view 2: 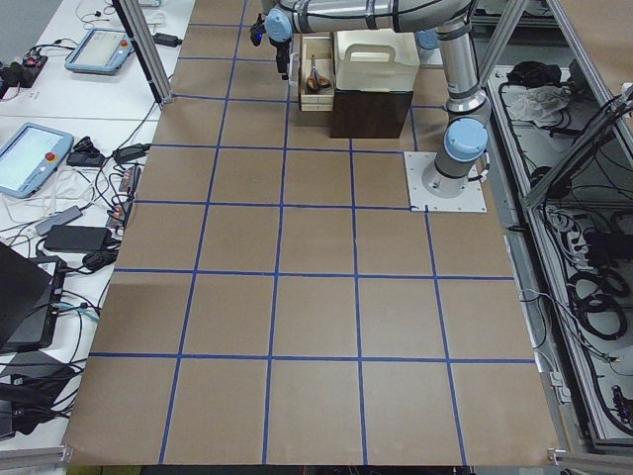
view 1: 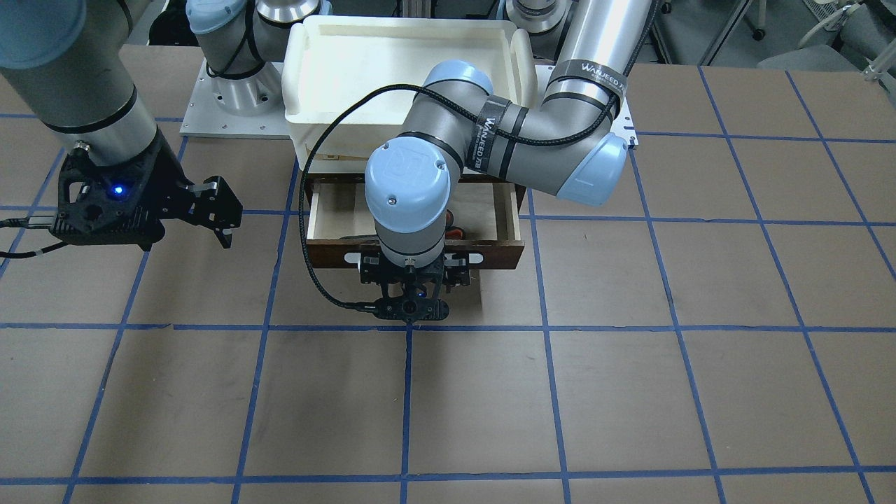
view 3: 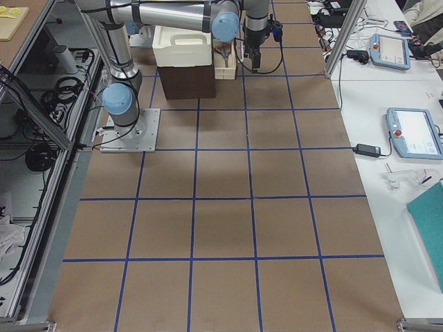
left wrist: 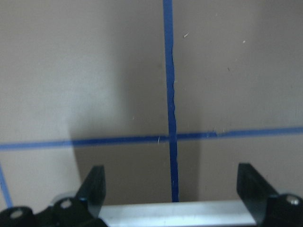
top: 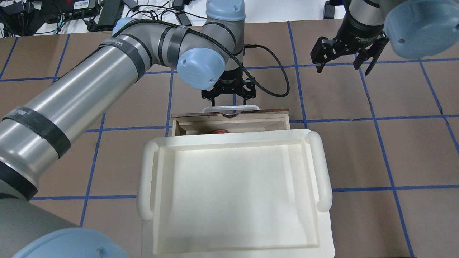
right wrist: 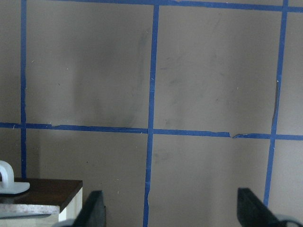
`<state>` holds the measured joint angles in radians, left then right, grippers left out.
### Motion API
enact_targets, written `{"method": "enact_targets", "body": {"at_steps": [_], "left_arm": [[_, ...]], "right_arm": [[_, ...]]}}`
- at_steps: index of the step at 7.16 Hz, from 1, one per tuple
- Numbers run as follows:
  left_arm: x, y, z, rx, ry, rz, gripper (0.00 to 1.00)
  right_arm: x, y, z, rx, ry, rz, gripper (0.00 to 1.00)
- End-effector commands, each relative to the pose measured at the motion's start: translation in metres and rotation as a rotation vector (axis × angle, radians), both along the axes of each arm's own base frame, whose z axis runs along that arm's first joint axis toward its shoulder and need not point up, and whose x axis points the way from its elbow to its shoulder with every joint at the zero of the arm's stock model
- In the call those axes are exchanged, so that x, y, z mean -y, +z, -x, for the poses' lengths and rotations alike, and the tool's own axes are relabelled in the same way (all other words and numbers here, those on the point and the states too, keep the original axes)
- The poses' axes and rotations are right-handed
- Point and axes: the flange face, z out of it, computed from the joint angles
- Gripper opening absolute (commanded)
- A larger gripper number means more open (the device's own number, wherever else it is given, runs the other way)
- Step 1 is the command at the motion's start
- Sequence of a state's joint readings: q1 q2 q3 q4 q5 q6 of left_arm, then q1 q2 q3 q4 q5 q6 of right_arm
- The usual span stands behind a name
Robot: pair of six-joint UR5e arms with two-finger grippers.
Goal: Put scissors in drawer and close it
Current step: 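Push the drawer front with the left gripper toward the cabinet to close it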
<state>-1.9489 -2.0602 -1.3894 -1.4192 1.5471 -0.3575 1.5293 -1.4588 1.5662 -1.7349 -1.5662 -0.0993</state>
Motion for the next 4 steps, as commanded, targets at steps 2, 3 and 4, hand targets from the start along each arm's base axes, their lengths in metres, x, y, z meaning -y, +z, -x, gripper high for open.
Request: {"method": "enact_targets", "body": {"at_steps": [2, 3, 4], "left_arm": [[-0.040, -0.013, -0.009, 0.015, 0.026, -0.145, 1.00], [-0.050, -0.010, -0.014, 0.024, 0.034, -0.206, 1.00], [-0.053, -0.013, -0.018, 0.008, 0.045, -0.268, 1.00]], "right_arm": [[0.000, 0.000, 0.000, 0.003, 0.001, 0.002, 1.00], [0.000, 0.000, 0.000, 0.003, 0.001, 0.002, 1.00], [0.000, 0.000, 0.000, 0.003, 0.001, 0.003, 1.00]]}}
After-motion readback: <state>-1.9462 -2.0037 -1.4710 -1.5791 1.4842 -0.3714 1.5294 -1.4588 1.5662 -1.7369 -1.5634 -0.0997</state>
